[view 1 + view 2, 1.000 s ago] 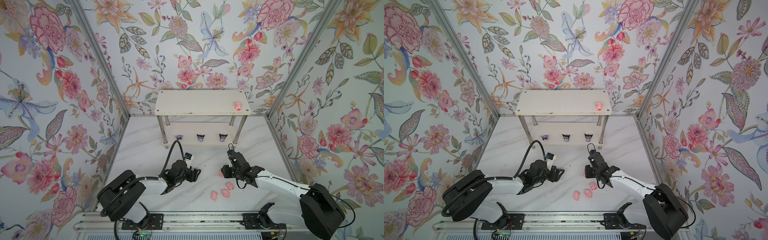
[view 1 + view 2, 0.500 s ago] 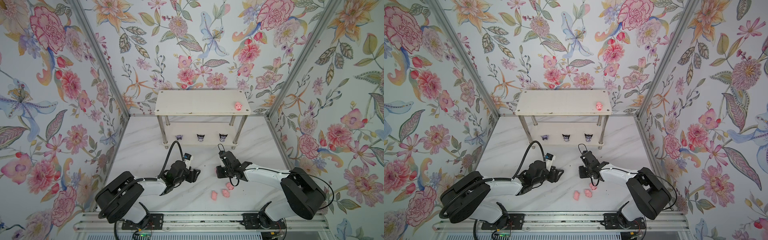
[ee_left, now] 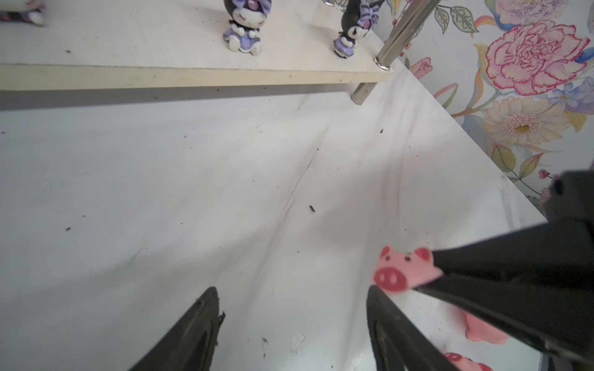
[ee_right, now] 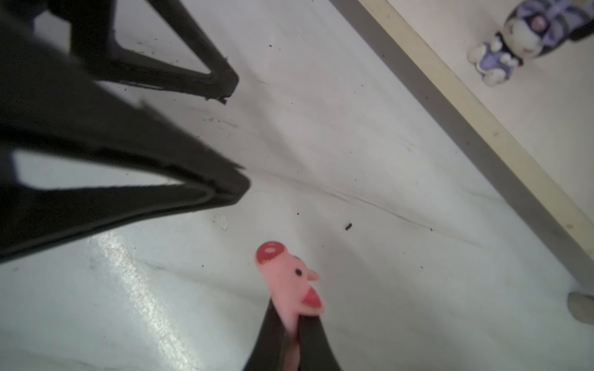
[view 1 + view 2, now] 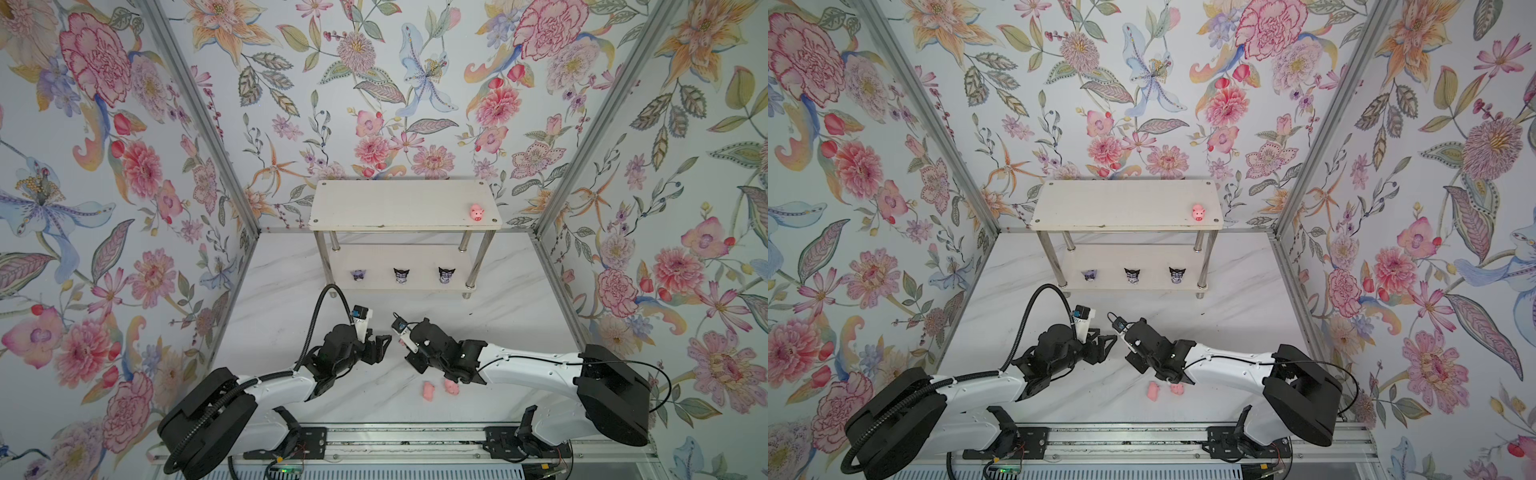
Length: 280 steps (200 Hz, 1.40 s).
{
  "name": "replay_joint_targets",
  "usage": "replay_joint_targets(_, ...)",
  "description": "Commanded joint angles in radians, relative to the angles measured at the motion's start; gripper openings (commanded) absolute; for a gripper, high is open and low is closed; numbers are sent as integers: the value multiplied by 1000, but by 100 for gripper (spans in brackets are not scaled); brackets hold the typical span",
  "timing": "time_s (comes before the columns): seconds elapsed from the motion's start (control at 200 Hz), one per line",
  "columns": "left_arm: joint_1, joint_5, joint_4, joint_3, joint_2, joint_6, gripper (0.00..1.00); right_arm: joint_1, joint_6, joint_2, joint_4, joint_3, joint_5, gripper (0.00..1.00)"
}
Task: Place and organize the plastic toys onto the shelf
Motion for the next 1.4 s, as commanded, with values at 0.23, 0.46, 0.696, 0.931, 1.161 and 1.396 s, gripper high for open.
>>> replay_joint_targets(0.23,134,-82,-123,-102,-213,-45,75,115,-214,215,63,-6,206,7)
replay_joint_targets(0.46,144,-105,-173,-151,-317,-43,77,193,-209,303,70,29,255,48)
replay_joint_targets(0.696,144,-51,-143,-170,-278,-37,79,210,-127,210,98,-49,256,65)
replay_joint_targets(0.931,144,-15,-61,-170,-185,-40,78,148,127,-54,118,-175,88,59)
replay_joint_targets(1.161,143,16,11,-142,-88,-51,77,51,331,-91,162,-203,-144,0)
replay_joint_targets(1.396,143,28,17,-129,-54,-47,76,49,361,84,200,-101,-259,0)
